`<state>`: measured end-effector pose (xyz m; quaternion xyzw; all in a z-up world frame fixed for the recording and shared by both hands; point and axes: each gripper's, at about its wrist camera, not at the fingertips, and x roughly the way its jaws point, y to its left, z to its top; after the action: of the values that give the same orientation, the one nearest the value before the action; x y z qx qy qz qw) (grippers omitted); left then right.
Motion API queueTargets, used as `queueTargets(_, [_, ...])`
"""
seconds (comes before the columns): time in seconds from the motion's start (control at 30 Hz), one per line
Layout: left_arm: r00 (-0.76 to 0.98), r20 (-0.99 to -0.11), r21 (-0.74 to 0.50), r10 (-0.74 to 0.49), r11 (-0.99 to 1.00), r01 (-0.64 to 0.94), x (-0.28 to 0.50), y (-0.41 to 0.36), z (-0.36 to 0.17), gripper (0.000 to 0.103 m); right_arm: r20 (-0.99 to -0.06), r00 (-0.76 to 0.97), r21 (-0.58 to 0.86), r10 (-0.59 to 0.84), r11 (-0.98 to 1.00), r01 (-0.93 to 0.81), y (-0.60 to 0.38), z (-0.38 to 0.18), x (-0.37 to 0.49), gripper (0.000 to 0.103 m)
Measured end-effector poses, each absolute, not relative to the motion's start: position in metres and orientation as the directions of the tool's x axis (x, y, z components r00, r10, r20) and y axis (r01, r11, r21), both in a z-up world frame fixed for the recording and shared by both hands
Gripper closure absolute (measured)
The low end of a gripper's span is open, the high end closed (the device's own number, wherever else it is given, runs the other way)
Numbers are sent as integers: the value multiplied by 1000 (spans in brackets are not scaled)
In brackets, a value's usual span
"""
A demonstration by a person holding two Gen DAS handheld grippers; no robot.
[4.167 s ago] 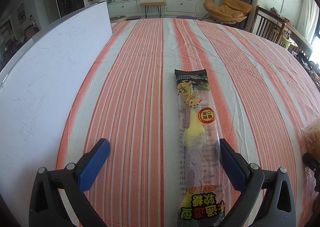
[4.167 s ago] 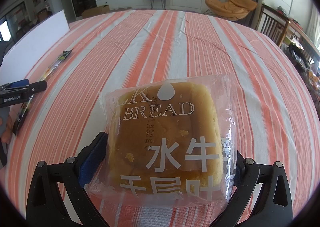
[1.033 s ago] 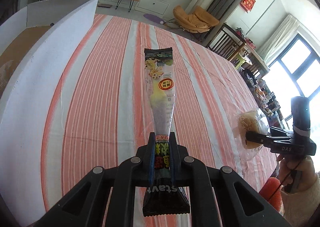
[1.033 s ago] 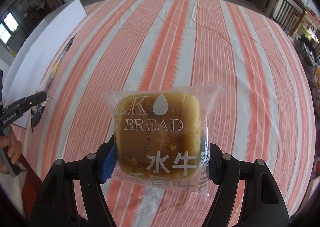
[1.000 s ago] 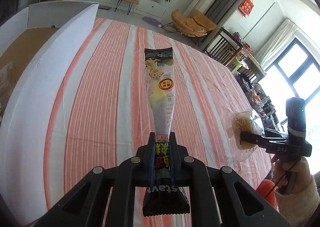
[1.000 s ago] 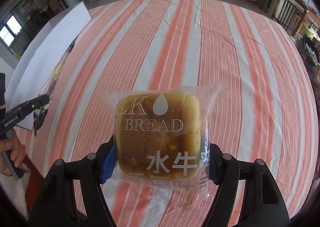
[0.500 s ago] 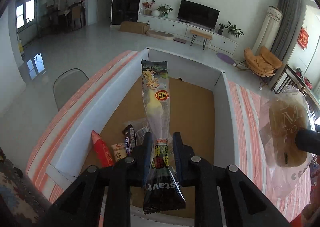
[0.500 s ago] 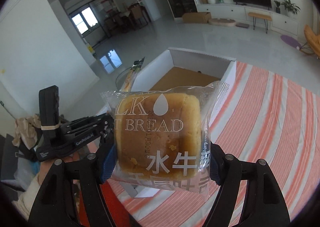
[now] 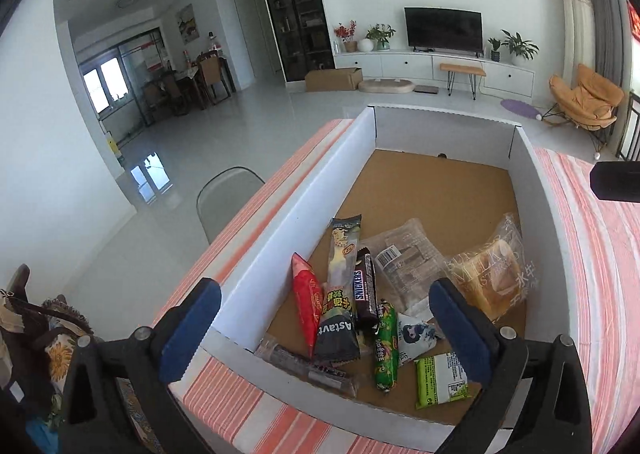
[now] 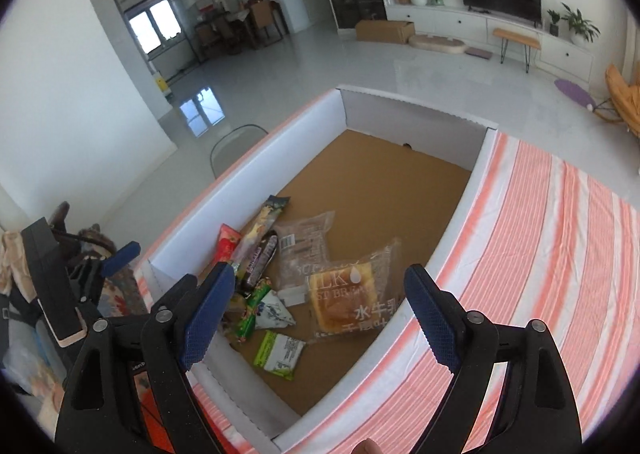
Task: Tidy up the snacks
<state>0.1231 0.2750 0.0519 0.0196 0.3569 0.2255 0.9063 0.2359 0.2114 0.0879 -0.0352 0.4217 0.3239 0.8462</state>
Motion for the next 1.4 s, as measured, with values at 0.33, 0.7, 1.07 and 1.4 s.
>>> queueTargets(0.33, [684,-672,49,285,938,-343,96,261,65,0,-768,487,127,416,844,-520,183,77,206,14])
queueTargets(0.7, [688,-642,91,337,925,-368,82,262,75,0,-755,530,64,386,848,-527,191,81,189,14])
queueTargets(1.07, [716,-621,61,319,930,-362,74,266,86,0,-740,570,-29,357,829,-558,208,81,171,14])
queueTargets(1.4, [683,-636,91,358,915,-394,71,274,85,0,-689,615,-23,384,836,-548,207,96,163,14])
